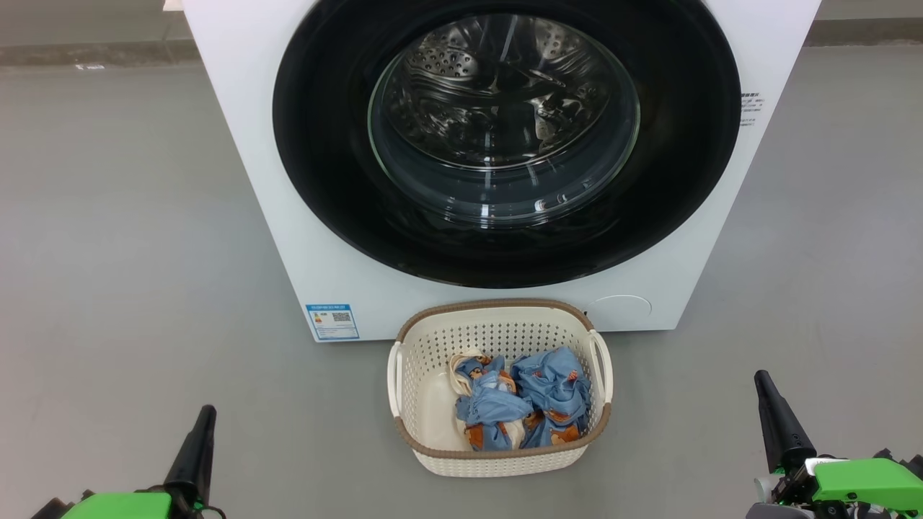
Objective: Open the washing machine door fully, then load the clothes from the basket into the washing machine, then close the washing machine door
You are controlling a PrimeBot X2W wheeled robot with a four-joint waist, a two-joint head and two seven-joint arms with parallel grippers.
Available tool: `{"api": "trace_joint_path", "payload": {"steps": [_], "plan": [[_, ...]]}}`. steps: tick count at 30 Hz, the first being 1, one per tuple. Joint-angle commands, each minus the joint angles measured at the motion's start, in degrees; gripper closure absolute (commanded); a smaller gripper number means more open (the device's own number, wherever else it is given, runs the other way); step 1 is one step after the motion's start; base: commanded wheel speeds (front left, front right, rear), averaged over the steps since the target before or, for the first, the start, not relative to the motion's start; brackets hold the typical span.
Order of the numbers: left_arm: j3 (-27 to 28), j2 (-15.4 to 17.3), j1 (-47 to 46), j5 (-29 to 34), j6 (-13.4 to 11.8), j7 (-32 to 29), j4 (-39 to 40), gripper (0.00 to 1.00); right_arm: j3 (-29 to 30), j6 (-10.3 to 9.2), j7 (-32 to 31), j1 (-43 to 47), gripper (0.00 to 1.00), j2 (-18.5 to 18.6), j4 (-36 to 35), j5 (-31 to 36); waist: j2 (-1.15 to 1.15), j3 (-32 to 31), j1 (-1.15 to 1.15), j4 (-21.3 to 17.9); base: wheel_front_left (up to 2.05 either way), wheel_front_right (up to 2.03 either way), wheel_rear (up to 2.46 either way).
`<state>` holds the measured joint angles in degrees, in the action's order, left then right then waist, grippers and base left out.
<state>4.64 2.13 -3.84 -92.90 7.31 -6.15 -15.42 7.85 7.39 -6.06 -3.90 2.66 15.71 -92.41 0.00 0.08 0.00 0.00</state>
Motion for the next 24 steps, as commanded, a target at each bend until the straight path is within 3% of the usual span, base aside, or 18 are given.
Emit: {"api": "trace_joint_path", "payload": {"steps": [1,24], "plan": [[1.9,0.8,-2.6,0.8,0.2,-0.4,1.2,1.0,-1.3,0.1,-0.4,-2.5,1.0,0.2,-1.5,0.3,0.0,0.0,0.0,0.0,0.0,0.0,0.0],[1.9,0.8,-2.6,0.8,0.2,-0.4,1.2,1.0,-1.3,0.1,-0.4,-2.5,1.0,0.2,-1.5,0.3,0.0,0.0,0.0,0.0,0.0,0.0,0.0]]}}
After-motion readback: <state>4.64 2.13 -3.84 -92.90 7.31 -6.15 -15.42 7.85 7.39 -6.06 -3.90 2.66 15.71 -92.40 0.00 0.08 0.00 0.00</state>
